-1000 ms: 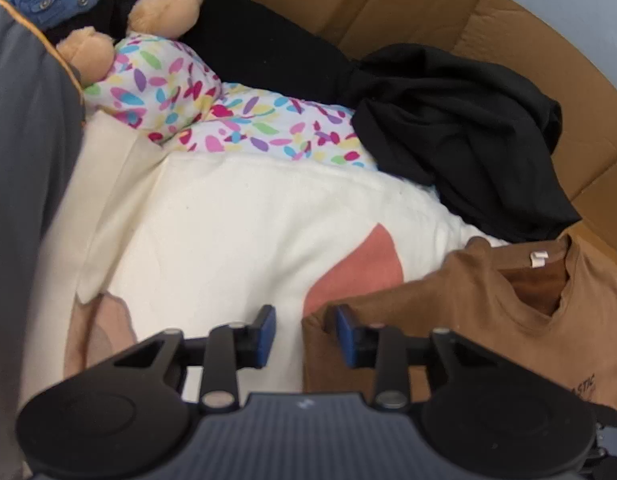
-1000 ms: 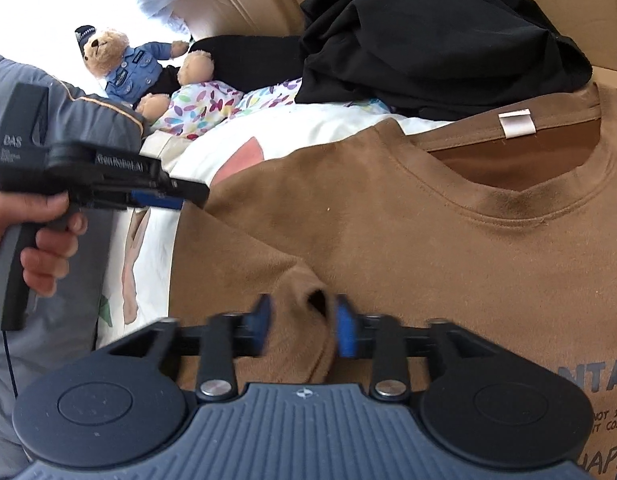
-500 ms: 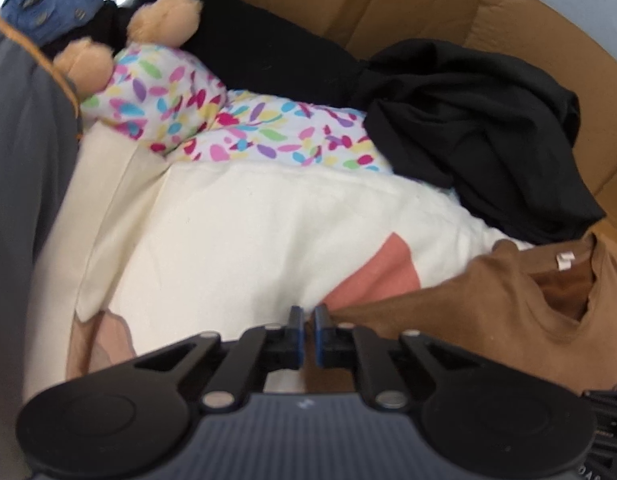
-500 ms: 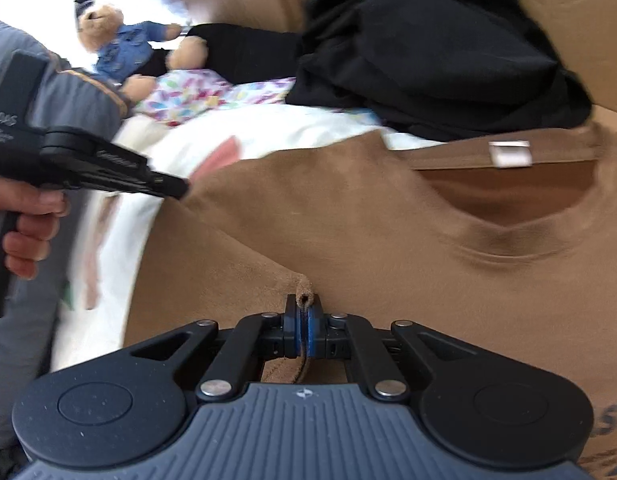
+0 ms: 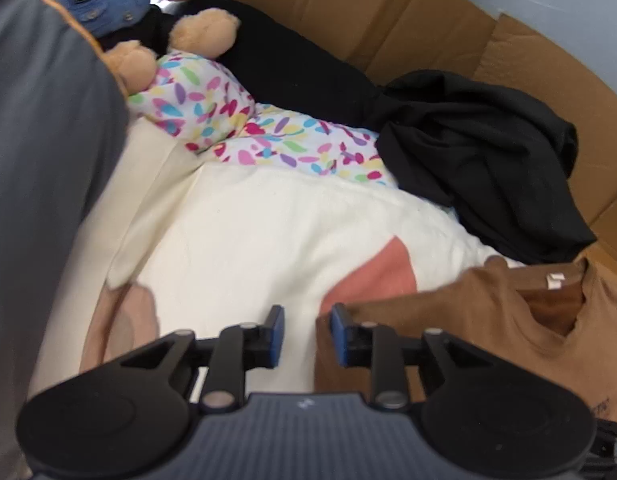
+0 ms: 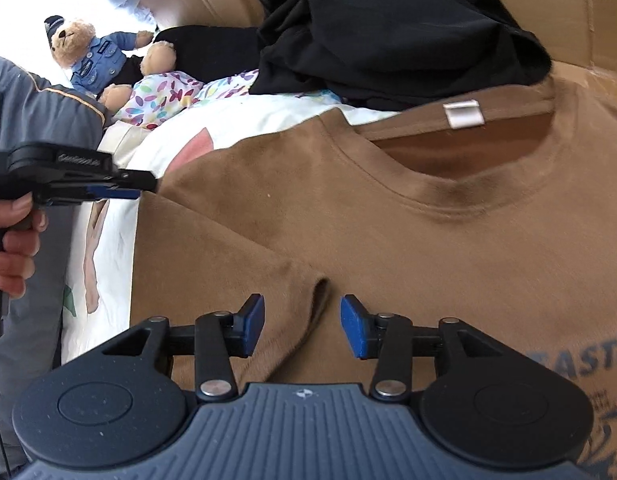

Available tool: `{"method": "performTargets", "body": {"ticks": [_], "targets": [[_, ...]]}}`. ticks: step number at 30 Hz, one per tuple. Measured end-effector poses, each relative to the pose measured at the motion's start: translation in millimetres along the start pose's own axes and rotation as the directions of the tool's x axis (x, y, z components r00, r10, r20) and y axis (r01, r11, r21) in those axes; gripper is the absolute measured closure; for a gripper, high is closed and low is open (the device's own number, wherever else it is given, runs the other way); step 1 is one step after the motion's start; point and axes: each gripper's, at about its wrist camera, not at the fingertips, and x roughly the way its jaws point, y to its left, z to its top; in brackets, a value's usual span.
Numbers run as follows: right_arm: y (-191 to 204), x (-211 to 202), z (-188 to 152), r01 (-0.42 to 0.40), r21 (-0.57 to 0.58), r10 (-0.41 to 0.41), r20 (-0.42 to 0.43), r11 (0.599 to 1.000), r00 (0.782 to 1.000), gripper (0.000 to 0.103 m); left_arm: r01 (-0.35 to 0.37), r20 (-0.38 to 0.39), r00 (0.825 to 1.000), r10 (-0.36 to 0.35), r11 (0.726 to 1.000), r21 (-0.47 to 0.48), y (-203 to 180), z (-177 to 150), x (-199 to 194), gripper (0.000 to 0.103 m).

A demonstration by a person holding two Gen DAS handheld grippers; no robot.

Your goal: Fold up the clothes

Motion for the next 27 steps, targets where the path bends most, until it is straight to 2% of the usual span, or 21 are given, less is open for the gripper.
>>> {"method": "performTargets", "body": {"ticks": [15, 21, 27], "targets": [[35, -56, -43, -0.037, -0.089, 0.036, -0.016, 0.995, 0.999, 0.056, 0.025, 0.001, 1.000, -0.025, 0.998, -0.050, 13, -76, -60, 0.074], [52, -61, -63, -0.036, -0.168, 0.030, -0.038, 0.985, 0.999, 0.056, 0.020, 0.007, 1.000, -0.020, 0.999, -0.034, 15, -111, -72, 0.074], [65, -56, -82, -0.050, -0.237, 0.036, -0.060, 0.970, 0.998, 0.056, 0.064, 0.020, 0.998, -0.062, 0.996, -0.068, 23, -140, -77, 0.074]]}}
